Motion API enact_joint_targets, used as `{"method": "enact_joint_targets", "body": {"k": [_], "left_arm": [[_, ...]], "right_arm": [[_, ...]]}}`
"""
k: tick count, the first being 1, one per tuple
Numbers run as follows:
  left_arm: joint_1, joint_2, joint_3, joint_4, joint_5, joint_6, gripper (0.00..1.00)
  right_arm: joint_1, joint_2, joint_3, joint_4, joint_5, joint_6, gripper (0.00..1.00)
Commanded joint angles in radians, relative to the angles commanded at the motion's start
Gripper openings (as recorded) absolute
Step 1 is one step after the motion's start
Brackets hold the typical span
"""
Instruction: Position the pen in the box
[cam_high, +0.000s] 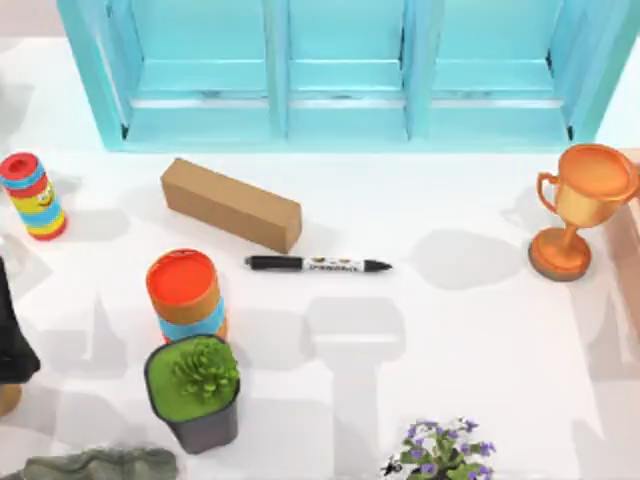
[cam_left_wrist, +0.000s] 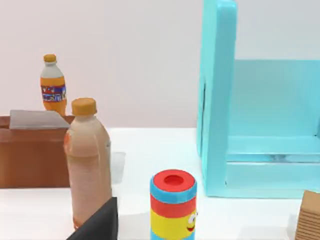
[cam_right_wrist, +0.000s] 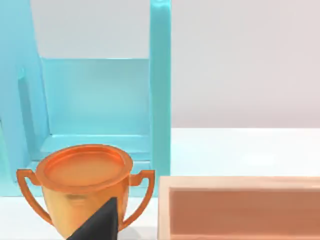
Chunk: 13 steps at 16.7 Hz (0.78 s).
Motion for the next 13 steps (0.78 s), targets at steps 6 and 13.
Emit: {"method": "enact_joint_targets", "body": {"k": [6, 13], "left_arm": [[0.000, 0.000, 0.000, 0.000, 0.000, 0.000, 1.00], [0.000, 0.000, 0.000, 0.000, 0.000, 0.000, 1.00]], "right_arm": [[0.030, 0.082, 0.082, -0.044, -0.023, -0.038, 1.00], [0.170, 0.509, 0.525, -0.279, -0.126, -0.237, 1.00]]}}
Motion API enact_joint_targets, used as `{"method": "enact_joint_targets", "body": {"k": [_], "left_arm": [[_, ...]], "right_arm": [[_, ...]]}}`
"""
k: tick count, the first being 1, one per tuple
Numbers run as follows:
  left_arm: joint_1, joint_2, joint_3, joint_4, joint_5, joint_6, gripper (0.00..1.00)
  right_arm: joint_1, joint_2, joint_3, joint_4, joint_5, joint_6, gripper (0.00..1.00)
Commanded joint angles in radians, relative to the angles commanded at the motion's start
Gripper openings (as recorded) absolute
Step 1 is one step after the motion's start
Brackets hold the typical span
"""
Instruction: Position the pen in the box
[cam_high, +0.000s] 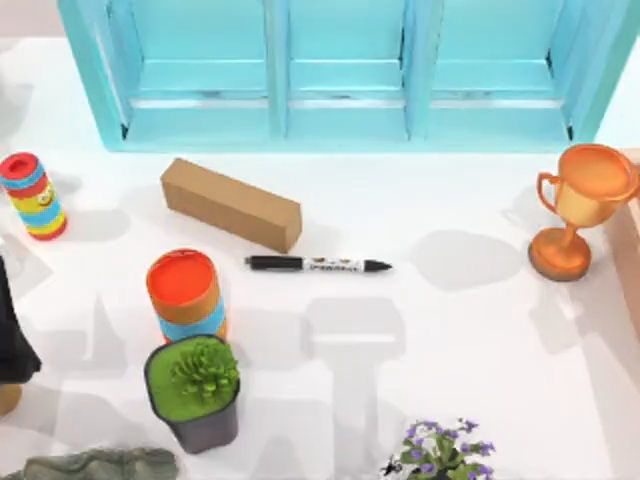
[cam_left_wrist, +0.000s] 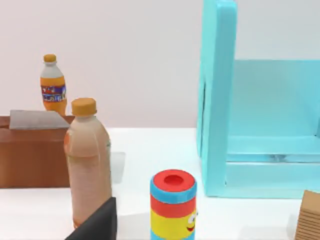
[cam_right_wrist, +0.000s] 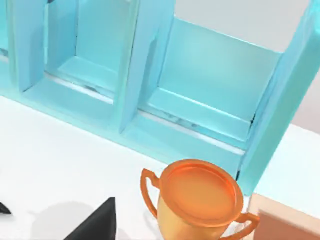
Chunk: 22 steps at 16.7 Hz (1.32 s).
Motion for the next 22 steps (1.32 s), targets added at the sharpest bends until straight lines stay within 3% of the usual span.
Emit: {"method": "enact_joint_targets", "body": {"k": [15, 22], "left_arm": [[0.000, 0.000, 0.000, 0.000, 0.000, 0.000, 1.00], [0.000, 0.000, 0.000, 0.000, 0.000, 0.000, 1.00]], "right_arm": [[0.325, 1.465, 1.491, -0.815, -0.229, -0.544, 1.00], [0.365, 2.003, 1.963, -1.123, -0.234, -0.672, 1.00]]}}
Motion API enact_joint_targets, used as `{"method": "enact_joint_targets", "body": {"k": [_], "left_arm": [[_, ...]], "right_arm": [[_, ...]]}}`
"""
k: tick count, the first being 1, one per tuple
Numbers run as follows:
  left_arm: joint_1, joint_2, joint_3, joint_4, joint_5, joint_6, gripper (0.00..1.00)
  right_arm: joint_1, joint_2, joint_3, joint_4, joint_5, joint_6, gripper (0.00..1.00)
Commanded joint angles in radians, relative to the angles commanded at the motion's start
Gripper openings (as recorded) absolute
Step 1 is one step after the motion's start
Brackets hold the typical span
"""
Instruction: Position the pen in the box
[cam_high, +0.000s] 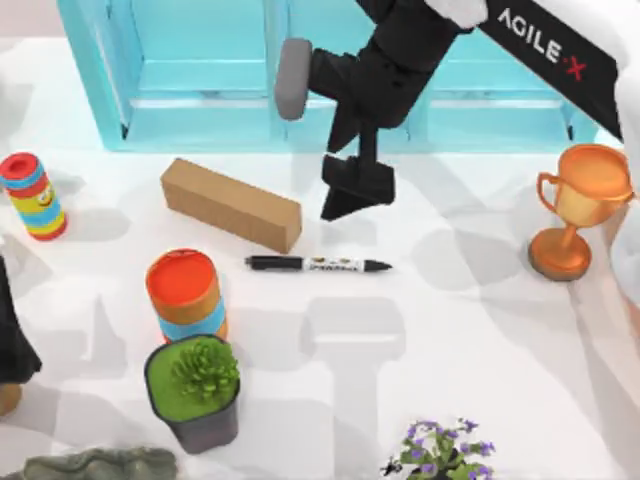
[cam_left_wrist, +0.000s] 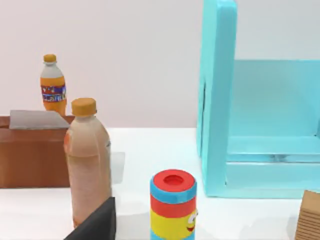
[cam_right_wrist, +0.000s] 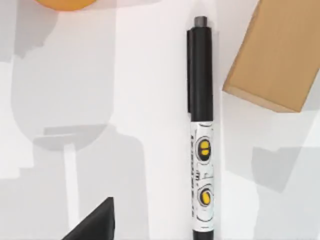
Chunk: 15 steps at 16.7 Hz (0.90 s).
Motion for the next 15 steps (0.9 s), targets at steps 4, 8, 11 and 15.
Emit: {"method": "enact_joint_targets", "body": {"k": [4, 8, 11, 15], "left_arm": [[0.000, 0.000, 0.000, 0.000, 0.000, 0.000, 1.00], [0.000, 0.000, 0.000, 0.000, 0.000, 0.000, 1.00], [0.000, 0.000, 0.000, 0.000, 0.000, 0.000, 1.00], [0.000, 0.000, 0.000, 0.000, 0.000, 0.000, 1.00]], "right_arm": [[-0.001, 0.135, 0.103, -0.085, 0.012, -0.020, 1.00], [-0.001, 0.143, 0.109, -0.090, 0.013, -0.021, 1.00], [-0.005, 0.145, 0.105, -0.086, 0.012, -0.021, 1.00], [-0.009, 0.156, 0.015, 0.015, 0.013, -0.028, 1.00]]}}
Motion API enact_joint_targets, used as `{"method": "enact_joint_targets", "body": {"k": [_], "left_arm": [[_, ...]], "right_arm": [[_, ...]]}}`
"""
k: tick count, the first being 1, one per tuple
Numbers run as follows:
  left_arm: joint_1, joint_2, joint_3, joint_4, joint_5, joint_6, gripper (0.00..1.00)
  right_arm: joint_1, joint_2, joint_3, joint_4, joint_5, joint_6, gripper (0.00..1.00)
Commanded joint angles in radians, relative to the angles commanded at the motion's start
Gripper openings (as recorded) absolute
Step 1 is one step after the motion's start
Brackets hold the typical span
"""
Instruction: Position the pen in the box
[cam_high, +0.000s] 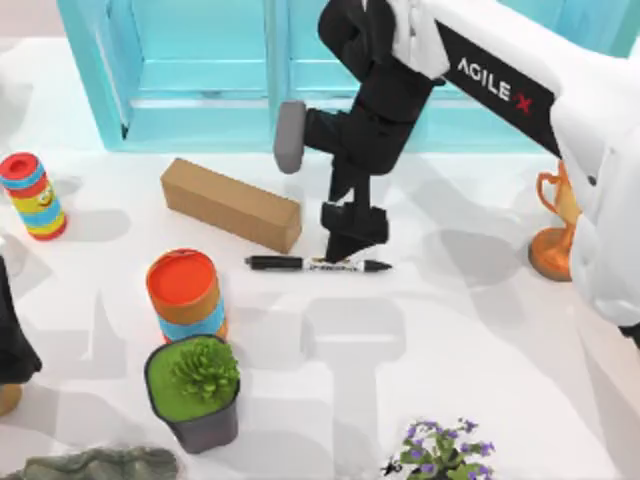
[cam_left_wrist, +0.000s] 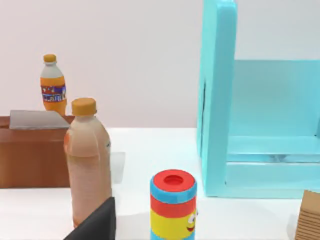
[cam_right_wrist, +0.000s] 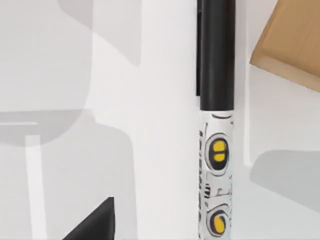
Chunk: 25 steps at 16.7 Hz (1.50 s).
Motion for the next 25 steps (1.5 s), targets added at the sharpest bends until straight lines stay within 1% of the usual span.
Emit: {"method": "enact_joint_targets", "body": {"k": [3, 7, 13, 25], "left_arm": [[0.000, 0.000, 0.000, 0.000, 0.000, 0.000, 1.00], [0.000, 0.000, 0.000, 0.000, 0.000, 0.000, 1.00], [0.000, 0.000, 0.000, 0.000, 0.000, 0.000, 1.00], [0.000, 0.000, 0.000, 0.000, 0.000, 0.000, 1.00]], "right_arm": [[0.008, 0.008, -0.114, 0.123, 0.002, 0.011, 1.00], [0.055, 0.004, -0.236, 0.253, 0.002, 0.059, 1.00], [0.077, -0.002, -0.258, 0.283, 0.002, 0.082, 1.00], [0.077, -0.002, -0.258, 0.283, 0.002, 0.082, 0.10]]}}
